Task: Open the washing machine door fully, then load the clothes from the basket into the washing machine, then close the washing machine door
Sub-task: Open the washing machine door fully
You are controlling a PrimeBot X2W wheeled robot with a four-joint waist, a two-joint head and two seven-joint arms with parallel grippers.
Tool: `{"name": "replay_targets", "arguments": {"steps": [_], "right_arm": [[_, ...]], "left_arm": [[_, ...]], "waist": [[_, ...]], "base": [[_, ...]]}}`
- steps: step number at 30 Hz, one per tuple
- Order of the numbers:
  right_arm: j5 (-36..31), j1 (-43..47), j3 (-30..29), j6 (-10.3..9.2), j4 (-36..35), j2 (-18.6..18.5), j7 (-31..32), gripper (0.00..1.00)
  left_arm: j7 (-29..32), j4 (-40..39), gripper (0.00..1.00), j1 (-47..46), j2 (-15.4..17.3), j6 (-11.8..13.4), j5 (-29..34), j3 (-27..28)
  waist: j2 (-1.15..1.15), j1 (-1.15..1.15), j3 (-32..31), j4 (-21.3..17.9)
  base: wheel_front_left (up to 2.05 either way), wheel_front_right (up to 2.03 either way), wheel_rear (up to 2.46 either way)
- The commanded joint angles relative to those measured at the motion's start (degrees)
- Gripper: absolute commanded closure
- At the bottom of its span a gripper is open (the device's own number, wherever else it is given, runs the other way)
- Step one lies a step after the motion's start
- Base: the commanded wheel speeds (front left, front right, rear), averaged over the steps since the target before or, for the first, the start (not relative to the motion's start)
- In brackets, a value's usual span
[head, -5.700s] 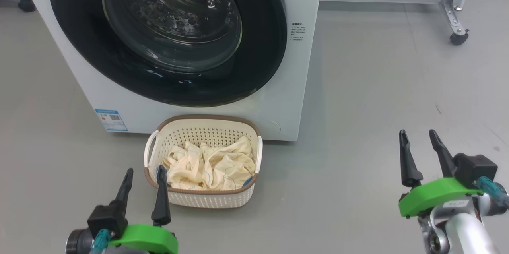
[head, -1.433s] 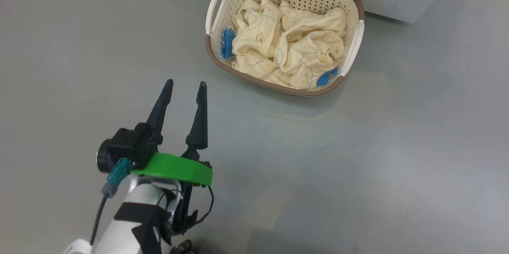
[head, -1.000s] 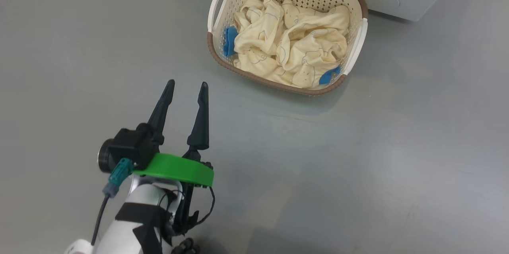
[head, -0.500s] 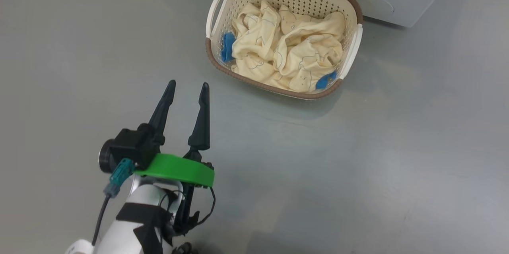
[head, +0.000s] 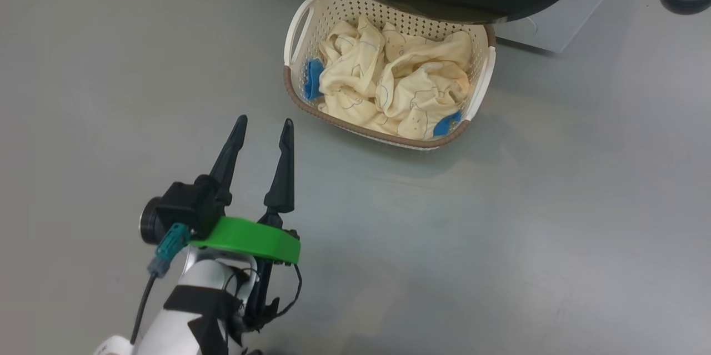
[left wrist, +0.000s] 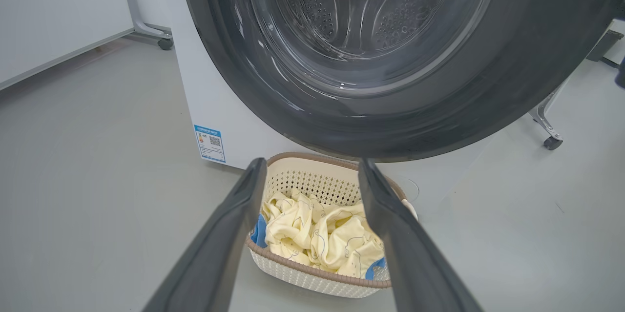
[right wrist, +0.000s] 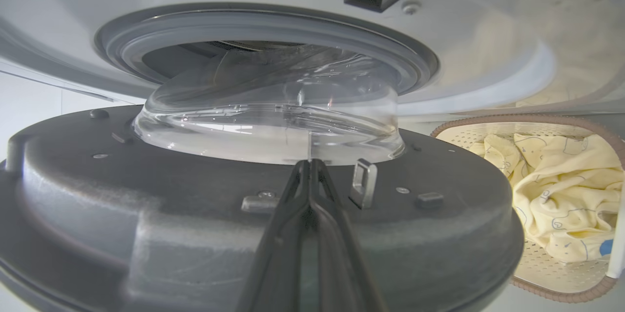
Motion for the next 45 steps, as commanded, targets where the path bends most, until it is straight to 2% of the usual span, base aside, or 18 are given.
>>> {"name": "replay_targets", "arguments": {"steps": [1, 30, 45], "right_arm": [[0.2, 0.5, 1.0, -0.15, -2.1, 2.0, 1.1, 1.00], [1.0, 11.4, 3.5, -0.15, -7.9, 5.5, 7.3, 1.00], [3.6, 16.1, 5.8, -0.15, -11.8, 7.5, 10.1, 1.00]], "left_arm": [[-0.6, -1.3, 0.00, 0.3, 0.9, 0.4, 0.4, 2.0], [-0.6, -1.1, 0.00, 2.6, 0.9, 0.2, 2.0, 2.3], [-0.6, -1.3, 0.00, 3.7, 0.9, -0.1, 2.5, 1.1]], "waist": [[0.00, 0.00, -0.4, -0.2], [0.00, 0.00, -5.8, -1.6], [0.00, 0.00, -8.2, -1.9]], "base": [[0.00, 0.00, 0.00], [0.00, 0.00, 0.00], [0.00, 0.00, 0.00]]}}
